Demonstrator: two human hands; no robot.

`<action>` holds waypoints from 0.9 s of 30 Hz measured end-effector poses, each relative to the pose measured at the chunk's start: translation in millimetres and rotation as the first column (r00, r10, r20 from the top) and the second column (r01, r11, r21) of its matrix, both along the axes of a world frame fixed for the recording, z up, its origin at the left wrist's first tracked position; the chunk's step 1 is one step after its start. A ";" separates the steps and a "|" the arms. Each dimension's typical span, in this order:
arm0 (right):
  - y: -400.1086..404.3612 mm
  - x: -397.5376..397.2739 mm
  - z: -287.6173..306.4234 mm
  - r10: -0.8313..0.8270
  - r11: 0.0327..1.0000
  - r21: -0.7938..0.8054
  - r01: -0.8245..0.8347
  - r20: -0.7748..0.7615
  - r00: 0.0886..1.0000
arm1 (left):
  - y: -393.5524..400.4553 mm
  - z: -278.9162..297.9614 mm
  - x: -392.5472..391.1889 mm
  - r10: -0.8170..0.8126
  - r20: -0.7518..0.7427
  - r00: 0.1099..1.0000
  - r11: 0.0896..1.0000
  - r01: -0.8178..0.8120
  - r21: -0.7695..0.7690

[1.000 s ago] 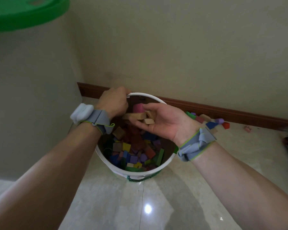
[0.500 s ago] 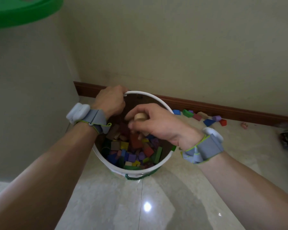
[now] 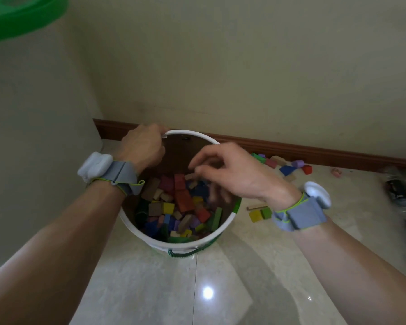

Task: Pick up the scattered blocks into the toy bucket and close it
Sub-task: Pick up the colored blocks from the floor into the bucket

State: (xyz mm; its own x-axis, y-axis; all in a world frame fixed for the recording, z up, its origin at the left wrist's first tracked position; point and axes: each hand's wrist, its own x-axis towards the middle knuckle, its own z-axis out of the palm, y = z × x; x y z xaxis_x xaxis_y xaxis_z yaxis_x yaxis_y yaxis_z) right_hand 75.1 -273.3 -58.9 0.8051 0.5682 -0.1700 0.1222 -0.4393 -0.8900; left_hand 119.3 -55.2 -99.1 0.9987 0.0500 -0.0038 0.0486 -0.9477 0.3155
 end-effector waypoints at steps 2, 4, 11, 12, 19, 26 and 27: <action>-12.4 13.9 -3.7 -0.124 0.975 0.190 0.119 0.014 0.992 | 2.2 -1.4 -0.2 -0.003 0.003 1.000 1.000 0.003 -0.009; -29.9 33.5 -16.9 -0.368 0.877 0.325 0.354 -0.019 0.929 | 3.6 -2.8 -0.8 0.002 0.009 1.000 1.000 -0.002 -0.006; -108.8 32.2 -166.1 -0.546 0.659 -0.310 0.685 0.429 0.719 | 5.9 -7.2 0.9 -0.004 0.021 1.000 1.000 0.003 0.026; -117.2 22.4 -188.1 -0.500 0.626 -0.405 0.667 0.447 0.741 | 6.4 -7.9 1.7 -0.008 0.029 1.000 0.999 0.007 0.032; -150.5 6.0 -266.3 -0.307 0.572 -0.606 0.553 0.466 0.829 | 2.3 -12.6 4.4 -0.021 0.106 0.994 0.998 0.014 0.061; -130.5 52.9 -284.0 -0.386 0.533 -0.509 0.676 0.565 0.730 | -1.8 -6.4 15.6 -0.044 0.137 0.990 0.995 0.030 0.097; -130.7 62.2 -284.8 -0.378 0.524 -0.506 0.685 0.582 0.720 | -2.8 -5.5 17.1 -0.058 0.139 0.989 0.994 0.044 0.101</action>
State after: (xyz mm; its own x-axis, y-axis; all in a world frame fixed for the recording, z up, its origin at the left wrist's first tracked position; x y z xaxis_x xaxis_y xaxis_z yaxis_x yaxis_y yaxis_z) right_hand 137.3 -404.0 -343.7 0.9880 -0.1360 0.0731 -0.1114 -0.9557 -0.2723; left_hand 136.4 -58.0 -104.6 0.9901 -0.0081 0.1405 -0.0395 -0.9742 0.2220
